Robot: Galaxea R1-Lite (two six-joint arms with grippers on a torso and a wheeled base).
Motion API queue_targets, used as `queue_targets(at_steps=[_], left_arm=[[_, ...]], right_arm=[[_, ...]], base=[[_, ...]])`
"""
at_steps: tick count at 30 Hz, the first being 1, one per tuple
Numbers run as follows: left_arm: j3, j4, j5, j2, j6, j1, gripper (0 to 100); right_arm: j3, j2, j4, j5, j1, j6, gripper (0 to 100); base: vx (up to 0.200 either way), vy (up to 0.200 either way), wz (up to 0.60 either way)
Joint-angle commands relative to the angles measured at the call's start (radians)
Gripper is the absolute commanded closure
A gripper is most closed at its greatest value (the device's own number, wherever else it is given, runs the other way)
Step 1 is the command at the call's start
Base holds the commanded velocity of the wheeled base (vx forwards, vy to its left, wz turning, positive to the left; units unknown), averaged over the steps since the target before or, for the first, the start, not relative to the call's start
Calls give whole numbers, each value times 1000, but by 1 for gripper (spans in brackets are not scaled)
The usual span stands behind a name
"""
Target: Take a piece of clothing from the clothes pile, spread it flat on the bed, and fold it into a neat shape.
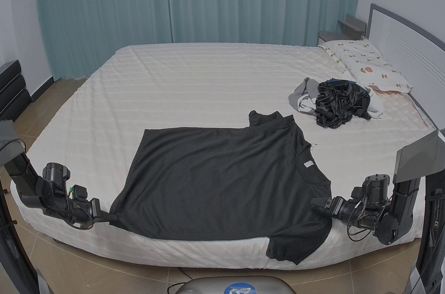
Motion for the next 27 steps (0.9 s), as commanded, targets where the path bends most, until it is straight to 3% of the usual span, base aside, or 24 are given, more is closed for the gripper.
queue_targets(at_steps=[1,7,16,20,24,25,27], left_arm=[[-1,1,-1,-3,0,4,100],[-3,1,-3,-3,0,2,100],[-11,7,-4,-2,-8,2,100],[-12,-1,-4,-3,-26,2,100],[-12,-1,-4,-3,-28,2,100],[-12,-1,-4,-3,-28,2,100],[-12,-1,-4,-3,-28,2,100]], right_arm=[[-44,65,-11,-6,-5,2,100],[-110,81,-142,0,-54,26,100],[-272,107,-142,3,-55,72,100],[-291,134,-142,-9,-17,83,100],[-300,142,-142,-9,-40,85,100],[-302,148,-142,-8,-49,85,0],[-294,154,-142,-8,-55,83,0]], base=[[0,0,0],[0,0,0],[0,0,0],[0,0,0],[0,0,0],[0,0,0],[0,0,0]])
